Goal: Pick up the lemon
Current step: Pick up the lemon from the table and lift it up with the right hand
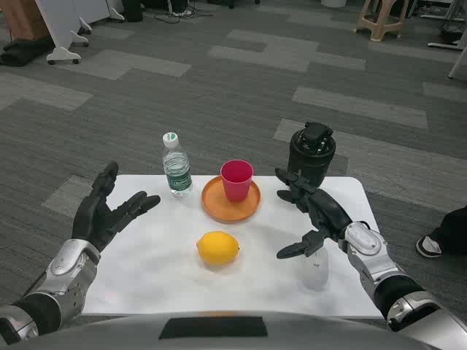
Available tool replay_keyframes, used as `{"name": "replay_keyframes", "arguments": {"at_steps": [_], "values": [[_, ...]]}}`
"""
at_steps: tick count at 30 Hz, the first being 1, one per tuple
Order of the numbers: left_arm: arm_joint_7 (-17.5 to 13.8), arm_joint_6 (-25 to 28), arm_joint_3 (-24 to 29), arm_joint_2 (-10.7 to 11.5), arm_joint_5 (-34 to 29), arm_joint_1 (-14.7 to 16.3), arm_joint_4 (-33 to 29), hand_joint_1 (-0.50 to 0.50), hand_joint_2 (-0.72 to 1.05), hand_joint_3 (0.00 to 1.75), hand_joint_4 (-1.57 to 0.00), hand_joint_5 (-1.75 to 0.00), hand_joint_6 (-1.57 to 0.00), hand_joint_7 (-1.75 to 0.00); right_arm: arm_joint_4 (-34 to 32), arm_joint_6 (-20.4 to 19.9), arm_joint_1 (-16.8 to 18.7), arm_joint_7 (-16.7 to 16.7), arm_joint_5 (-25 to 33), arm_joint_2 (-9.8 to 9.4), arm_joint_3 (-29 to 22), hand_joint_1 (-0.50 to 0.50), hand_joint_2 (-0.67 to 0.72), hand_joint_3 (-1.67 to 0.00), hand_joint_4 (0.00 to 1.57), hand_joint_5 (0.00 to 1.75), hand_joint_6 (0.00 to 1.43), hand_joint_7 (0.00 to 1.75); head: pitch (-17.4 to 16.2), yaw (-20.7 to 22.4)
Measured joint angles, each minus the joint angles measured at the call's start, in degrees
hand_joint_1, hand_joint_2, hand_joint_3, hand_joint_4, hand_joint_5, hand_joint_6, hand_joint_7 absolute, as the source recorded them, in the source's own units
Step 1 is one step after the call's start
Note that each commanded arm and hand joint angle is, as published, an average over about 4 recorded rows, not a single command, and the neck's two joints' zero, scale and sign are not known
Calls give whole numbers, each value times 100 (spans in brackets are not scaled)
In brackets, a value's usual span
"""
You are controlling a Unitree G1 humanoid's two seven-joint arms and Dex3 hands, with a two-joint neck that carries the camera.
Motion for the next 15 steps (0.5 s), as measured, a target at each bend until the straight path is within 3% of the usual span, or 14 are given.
{"name": "replay_keyframes", "arguments": {"at_steps": [4, 8, 15], "values": [[1, 0, 87, -25, -17, -44, 56, 50, 105, 9, 0, 0, 0, 0, 2, 1, -5, -54, 1, -2, 0, -17, 3, -40, 0, 48, 0, 0, 76, -10], [3, -1, 127, -27, -27, -80, 85, 50, 105, 9, 0, 0, 0, 0, 2, 1, -6, -64, 2, -5, 0, -17, 3, -40, 0, 39, 0, 0, 67, 15], [3, -1, 127, -28, -27, -80, 108, 50, 105, 9, 0, 0, -1, 0, 10, 1, -6, -64, 2, -6, -1, -17, 3, -40, 0, 41, 0, 0, 22, 138]]}}
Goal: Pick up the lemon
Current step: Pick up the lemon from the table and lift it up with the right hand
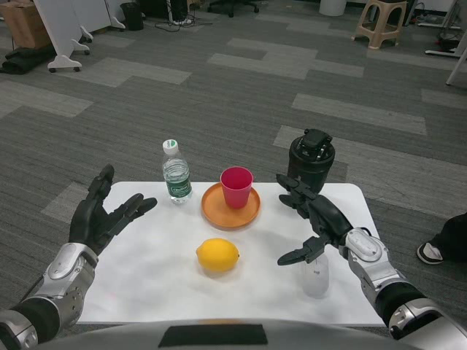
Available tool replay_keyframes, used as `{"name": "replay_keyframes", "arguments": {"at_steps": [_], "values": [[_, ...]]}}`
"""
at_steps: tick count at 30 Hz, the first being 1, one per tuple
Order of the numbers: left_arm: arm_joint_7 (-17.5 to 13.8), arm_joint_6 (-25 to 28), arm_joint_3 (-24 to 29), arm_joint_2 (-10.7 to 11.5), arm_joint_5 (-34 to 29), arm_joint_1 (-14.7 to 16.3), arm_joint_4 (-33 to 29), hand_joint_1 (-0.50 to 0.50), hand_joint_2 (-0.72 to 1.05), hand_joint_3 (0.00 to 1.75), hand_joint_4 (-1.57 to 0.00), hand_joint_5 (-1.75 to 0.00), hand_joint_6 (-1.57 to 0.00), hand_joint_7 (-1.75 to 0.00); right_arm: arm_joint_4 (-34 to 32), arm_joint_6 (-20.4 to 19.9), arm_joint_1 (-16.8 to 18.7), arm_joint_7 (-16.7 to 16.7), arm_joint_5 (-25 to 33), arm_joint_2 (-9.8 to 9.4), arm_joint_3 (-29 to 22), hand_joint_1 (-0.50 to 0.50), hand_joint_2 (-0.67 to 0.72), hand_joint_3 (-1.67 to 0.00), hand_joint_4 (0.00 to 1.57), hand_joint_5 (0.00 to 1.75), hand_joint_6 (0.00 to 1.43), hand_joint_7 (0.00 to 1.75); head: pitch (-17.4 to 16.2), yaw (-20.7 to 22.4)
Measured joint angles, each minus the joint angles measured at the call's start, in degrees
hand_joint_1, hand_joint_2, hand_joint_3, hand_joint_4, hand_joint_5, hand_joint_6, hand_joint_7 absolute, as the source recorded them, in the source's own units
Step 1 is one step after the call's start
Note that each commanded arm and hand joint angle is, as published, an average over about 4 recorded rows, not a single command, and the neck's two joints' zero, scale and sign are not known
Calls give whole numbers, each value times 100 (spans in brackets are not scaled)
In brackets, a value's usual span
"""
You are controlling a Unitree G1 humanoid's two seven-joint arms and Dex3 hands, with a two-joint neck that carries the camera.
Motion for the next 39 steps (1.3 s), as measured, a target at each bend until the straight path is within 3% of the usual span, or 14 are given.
{"name": "replay_keyframes", "arguments": {"at_steps": [10, 20, 29, 32, 33, 36, 39], "values": [[-21, 0, 2, 19, 272, 0, -42, 50, 105, 9, 0, 0, -1, 0, 85, 0, -1, 0, 0, 0, 4, -17, 3, -40, 0, 39, 0, 0, -299, 1350], [-182, 183, -59, 70, 815, -4, -348, 50, 103, 9, 0, 0, 0, 0, 158, 2, -52, -3, 1, 0, 137, -17, 3, -40, 0, 39, 0, 0, -447, 1739], [-302, 553, -356, 108, 786, -23, -542, 50, 41, 9, -4, 0, -3, 0, 195, 2, -120, -10, 5, -7, 304, -17, 3, -40, 0, 44, 0, 0, -461, 1751], [-307, 584, -372, 123, 762, -49, -528, 50, 45, 9, -38, 0, -9, 0, 211, 3, -121, -12, 6, -10, 386, -17, 3, -40, 0, 41, 0, 0, -461, 1750], [-311, 589, -383, 121, 661, -57, -498, 50, 47, 9, -57, 0, -12, 0, 217, 3, -122, -12, 6, -10, 398, -17, 3, -40, 0, 39, 0, 0, -461, 1750], [-320, 540, -453, 102, 201, -76, -344, 50, 52, 9, -85, 0, -14, 0, 240, 4, -123, -13, 6, -10, 422, -17, 3, -40, 0, 39, 0, 0, -467, 1757], [-316, 315, -610, 64, -225, -87, -200, 50, 76, 9, -88, 0, -7, 0, 259, 6, -126, -13, 6, -9, 441, -17, 3, -40, 0, 39, 0, 0, -469, 1768]]}}
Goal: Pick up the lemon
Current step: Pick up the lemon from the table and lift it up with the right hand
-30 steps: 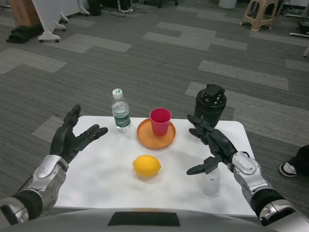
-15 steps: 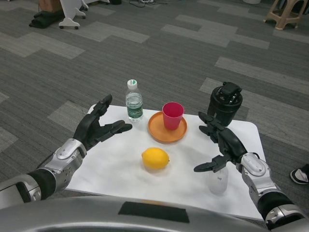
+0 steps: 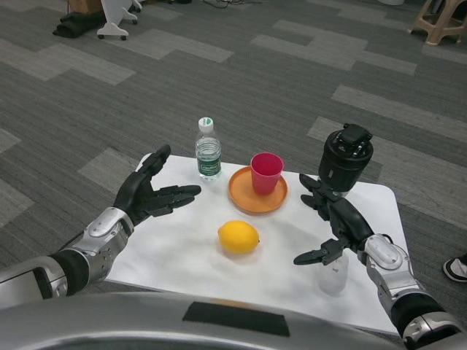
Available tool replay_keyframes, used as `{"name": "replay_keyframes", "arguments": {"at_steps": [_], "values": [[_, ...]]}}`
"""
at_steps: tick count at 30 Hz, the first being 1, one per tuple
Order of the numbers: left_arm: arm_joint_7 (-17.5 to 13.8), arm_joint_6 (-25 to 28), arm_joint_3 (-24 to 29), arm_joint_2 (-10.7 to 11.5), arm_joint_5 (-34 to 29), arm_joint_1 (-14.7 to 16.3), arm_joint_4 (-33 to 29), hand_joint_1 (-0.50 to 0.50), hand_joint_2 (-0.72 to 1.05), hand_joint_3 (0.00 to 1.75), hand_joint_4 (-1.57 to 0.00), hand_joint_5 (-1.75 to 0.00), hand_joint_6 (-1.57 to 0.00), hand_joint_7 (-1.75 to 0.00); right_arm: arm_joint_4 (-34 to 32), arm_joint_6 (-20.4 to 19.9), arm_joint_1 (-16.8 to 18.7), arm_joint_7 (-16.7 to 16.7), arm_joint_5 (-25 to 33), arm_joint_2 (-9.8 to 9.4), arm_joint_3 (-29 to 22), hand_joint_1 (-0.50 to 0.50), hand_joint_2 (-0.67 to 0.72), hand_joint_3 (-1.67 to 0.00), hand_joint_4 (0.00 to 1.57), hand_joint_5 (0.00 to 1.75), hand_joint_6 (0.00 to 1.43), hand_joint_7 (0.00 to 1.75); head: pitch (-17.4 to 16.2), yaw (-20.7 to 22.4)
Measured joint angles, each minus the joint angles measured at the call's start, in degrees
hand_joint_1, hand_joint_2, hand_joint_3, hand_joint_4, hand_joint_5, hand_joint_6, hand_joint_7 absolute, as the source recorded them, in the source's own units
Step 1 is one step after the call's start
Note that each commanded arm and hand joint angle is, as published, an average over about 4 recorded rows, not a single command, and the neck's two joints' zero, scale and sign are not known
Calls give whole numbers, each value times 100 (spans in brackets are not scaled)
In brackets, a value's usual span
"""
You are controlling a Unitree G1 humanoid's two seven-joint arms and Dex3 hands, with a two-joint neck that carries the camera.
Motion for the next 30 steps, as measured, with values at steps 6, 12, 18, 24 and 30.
{"name": "replay_keyframes", "arguments": {"at_steps": [6, 12, 18, 24, 30], "values": [[239, -251, -150, -22, -84, -7, 57, 50, 105, 9, 0, 0, 0, 0, 32, 0, -1, 0, 0, 0, 8, -17, 3, -40, 0, 39, 0, 0, -9, 23], [458, -424, -343, -25, 113, -32, 63, 50, 105, 9, 0, 0, 0, 0, 37, 0, -1, 0, 0, 0, 15, -17, 3, -40, 0, 39, 0, 0, -14, 52], [497, -441, -357, -25, 210, -52, 82, 50, 105, 9, -30, 0, -5, 0, 37, 0, -1, 0, 0, 0, 30, -17, 3, -40, 0, 39, 0, 0, -13, 70], [545, -467, -329, -25, 218, -53, 109, 50, 105, 9, -157, -118, -119, -3, 38, 0, -1, 0, 0, 1, 50, -17, 3, -40, 0, 39, 0, 0, -15, 80], [543, -469, -242, -25, 171, -54, 123, 50, 105, 9, -31, -15, -3, 0, 38, 0, -1, 0, 0, 0, 56, -17, 3, -40, 0, 39, 0, 0, -3, 94]]}}
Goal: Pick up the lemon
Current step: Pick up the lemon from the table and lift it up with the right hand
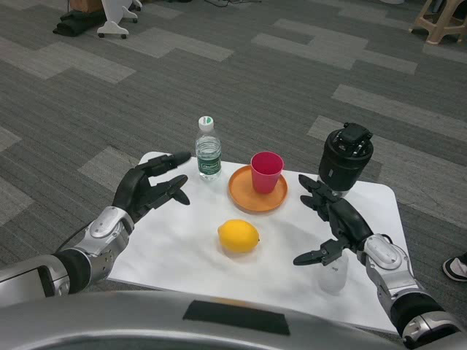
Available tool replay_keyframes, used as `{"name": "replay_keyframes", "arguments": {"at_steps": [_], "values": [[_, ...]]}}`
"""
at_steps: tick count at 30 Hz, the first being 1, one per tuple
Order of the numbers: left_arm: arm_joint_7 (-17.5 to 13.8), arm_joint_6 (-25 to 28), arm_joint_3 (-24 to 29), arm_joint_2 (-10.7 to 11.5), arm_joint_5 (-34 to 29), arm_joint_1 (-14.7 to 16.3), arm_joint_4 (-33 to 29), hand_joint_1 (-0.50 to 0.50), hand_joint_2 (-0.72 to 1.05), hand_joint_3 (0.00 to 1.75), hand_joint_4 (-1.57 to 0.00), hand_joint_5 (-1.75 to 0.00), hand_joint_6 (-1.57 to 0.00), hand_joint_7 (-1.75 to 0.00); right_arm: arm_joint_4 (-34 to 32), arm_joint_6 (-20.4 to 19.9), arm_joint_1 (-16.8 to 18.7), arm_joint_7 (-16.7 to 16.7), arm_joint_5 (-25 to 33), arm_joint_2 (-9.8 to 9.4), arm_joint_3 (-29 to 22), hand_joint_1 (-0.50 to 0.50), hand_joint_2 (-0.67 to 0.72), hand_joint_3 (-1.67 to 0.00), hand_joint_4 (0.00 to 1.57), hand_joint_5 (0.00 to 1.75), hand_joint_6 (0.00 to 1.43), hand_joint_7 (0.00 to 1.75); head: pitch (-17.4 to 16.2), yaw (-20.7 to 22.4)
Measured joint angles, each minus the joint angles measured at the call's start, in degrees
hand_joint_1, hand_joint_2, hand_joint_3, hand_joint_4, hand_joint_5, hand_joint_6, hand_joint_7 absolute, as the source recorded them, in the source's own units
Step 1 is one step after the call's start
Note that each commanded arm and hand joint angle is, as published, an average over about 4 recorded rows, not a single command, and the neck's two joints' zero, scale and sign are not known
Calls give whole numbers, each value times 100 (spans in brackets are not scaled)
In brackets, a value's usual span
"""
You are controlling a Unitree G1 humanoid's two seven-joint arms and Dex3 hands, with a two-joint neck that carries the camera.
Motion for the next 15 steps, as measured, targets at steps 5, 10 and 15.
{"name": "replay_keyframes", "arguments": {"at_steps": [5, 10, 15], "values": [[1, 0, -103, 0, -284, -2, -2, 50, 105, 9, 0, 0, 0, 0, 1, 0, 0, 0, 0, 0, 5, -17, 3, -40, 0, 39, 0, 0, 4, 16], [0, 1, -112, 2, -197, -3, -2, 50, 105, 9, 0, 0, 0, 0, 8, 0, 0, 0, 0, 0, 11, -17, 3, -40, 0, 39, 0, 0, -28, 12], [-5, 77, -145, 23, 318, -94, 104, 50, 105, 9, 0, 0, 0, 0, 92, 0, -158, -202, 13, 62, 598, -25, -11, -44, 0, 48, 0, 0, -199, -460]]}}
